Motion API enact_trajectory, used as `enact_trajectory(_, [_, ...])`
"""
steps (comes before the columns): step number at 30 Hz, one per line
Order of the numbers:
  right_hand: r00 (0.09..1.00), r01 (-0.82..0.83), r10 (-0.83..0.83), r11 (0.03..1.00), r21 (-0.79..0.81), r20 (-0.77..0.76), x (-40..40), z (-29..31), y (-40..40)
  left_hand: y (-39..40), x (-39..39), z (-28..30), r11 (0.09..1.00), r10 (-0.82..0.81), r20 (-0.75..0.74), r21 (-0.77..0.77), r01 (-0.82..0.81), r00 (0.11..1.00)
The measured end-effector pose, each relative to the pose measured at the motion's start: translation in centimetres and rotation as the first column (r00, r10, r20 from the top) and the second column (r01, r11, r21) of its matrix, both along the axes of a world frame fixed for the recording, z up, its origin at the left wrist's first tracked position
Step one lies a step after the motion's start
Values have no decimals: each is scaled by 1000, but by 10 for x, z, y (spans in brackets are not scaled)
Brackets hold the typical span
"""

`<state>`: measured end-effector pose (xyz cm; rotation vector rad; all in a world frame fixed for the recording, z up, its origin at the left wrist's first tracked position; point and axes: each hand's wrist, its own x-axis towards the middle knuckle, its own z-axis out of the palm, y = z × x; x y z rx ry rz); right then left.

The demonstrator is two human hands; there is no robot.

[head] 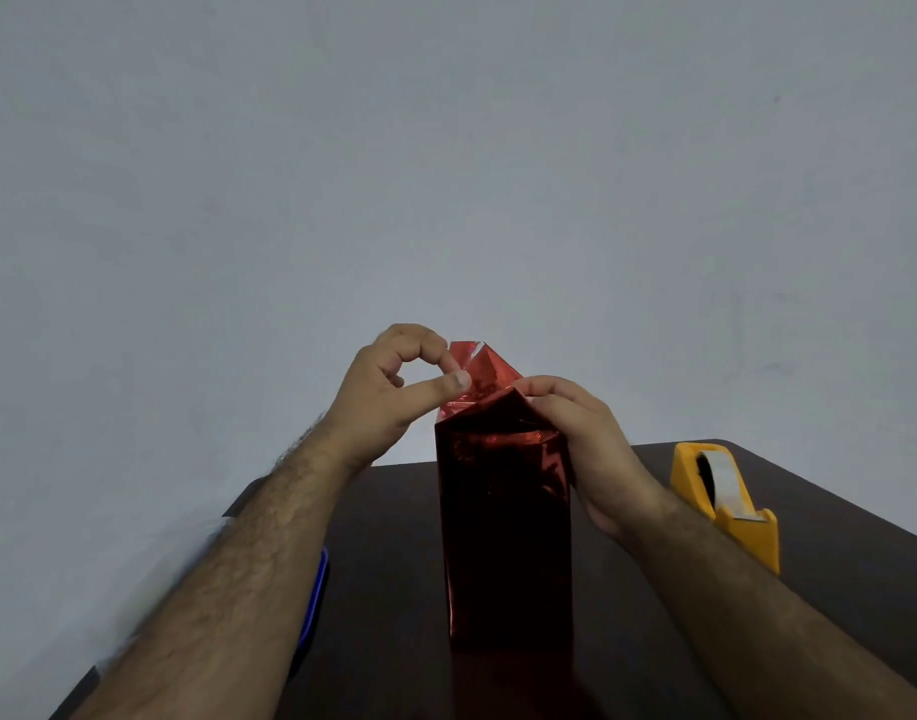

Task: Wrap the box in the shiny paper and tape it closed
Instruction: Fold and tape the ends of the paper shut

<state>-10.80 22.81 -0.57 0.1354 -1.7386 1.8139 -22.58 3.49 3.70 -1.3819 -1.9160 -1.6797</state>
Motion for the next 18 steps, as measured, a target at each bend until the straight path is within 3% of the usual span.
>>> enact_trajectory(4, [998,-29,25,997,75,53,-2,6,3,-2,6,2,996,-85,-56,-40,83,995])
enact_trajectory(8, [994,-57,43,988,146,96,1,12,4,-12,17,17,954,-259,-148,-196,228,955])
enact_trajectory(13, [989,-68,39,976,207,142,5,16,6,-8,39,28,974,-159,-373,-209,84,914])
enact_trajectory(18, [987,-55,21,976,213,160,7,13,7,-14,40,33,931,-202,-443,-363,31,873])
